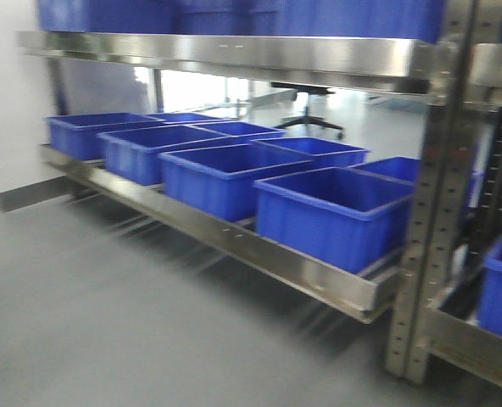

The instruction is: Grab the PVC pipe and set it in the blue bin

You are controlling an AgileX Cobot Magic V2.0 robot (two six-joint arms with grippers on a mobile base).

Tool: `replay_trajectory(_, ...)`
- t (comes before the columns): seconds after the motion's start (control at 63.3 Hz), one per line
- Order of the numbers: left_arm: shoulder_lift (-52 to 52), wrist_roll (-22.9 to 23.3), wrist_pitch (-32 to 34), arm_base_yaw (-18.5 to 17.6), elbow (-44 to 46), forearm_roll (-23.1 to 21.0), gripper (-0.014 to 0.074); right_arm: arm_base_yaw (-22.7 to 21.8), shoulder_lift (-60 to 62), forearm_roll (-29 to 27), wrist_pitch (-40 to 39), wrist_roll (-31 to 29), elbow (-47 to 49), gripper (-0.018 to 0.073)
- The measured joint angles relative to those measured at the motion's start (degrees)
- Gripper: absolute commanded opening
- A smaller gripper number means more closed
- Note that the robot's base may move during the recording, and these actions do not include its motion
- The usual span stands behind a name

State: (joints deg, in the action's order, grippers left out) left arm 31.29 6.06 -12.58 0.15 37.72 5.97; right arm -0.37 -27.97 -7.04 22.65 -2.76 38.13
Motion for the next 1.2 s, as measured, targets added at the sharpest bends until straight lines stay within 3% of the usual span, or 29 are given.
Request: replay_trajectory(1.201, 0.0, 0.0, 0.0, 0.0, 0.0, 0.0, -0.0111, 0.0, 0.0, 0.0, 0.0, -0.14, 0.0, -0.0169)
